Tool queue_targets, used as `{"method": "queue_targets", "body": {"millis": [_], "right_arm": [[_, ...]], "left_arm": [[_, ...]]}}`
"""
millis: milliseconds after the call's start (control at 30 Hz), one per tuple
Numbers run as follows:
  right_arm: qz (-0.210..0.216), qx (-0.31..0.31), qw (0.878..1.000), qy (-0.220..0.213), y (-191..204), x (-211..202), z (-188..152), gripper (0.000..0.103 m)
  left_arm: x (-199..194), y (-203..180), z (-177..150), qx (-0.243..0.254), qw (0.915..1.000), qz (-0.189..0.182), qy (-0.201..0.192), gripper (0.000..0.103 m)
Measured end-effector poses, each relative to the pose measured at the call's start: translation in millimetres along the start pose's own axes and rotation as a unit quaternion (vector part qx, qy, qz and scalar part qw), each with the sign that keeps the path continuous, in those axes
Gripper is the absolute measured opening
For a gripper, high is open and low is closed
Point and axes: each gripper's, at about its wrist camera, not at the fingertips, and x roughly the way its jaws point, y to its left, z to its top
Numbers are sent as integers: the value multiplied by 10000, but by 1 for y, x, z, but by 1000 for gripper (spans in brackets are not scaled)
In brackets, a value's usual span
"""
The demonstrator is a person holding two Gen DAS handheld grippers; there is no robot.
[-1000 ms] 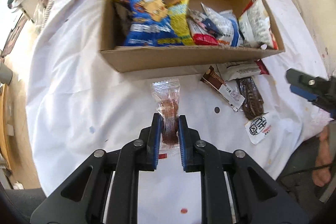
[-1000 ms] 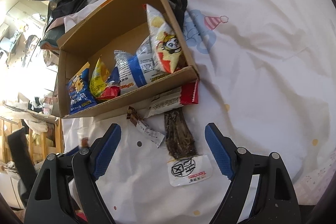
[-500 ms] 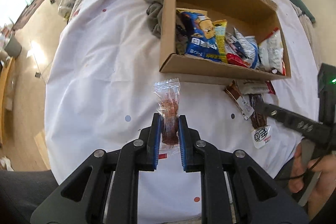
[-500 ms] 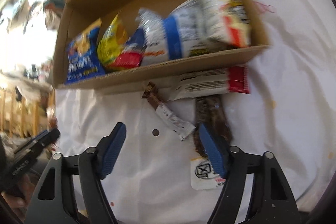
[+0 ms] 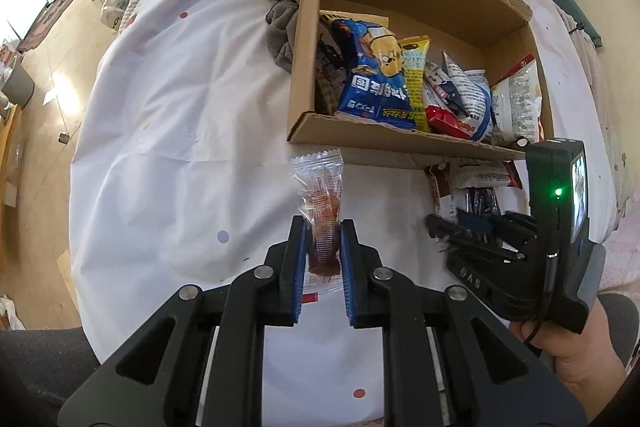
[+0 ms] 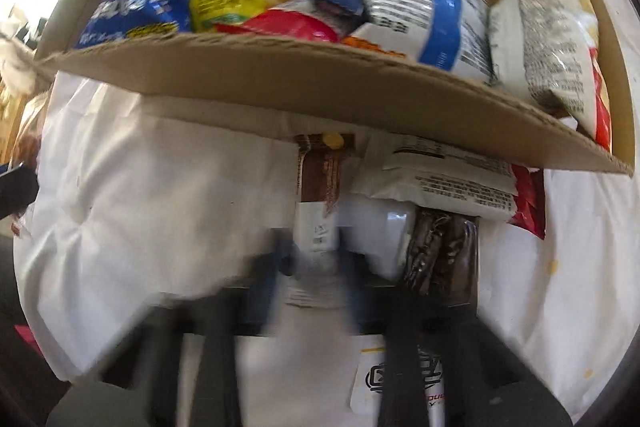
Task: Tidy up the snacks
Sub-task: 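Grasp the brown chocolate bar with the right gripper, then lower the jerky packet and chocolate bar into the box, open both grippers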
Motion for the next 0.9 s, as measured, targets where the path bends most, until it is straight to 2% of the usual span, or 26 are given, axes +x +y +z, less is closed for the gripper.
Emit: {"method": "queue_targets", "body": {"millis": [233,467,700,900], "right_arm": [[518,2,9986,-63,12,-16,-9,16],[821,8,9963,-268,13,-44,-21,16],[1091,-31,9927,-518,-3,-69,-25,16],[1372,-81,9874,-791,8,-91,-34,16]], "left_arm": [[2,0,-1,-2,10000,12,-2,13],[3,0,-1,39,9998,151,-134,13],[-1,3,-4,110,9987,325,-374,13],[-14,6,-10,146,9969,402,-657,13]]}}
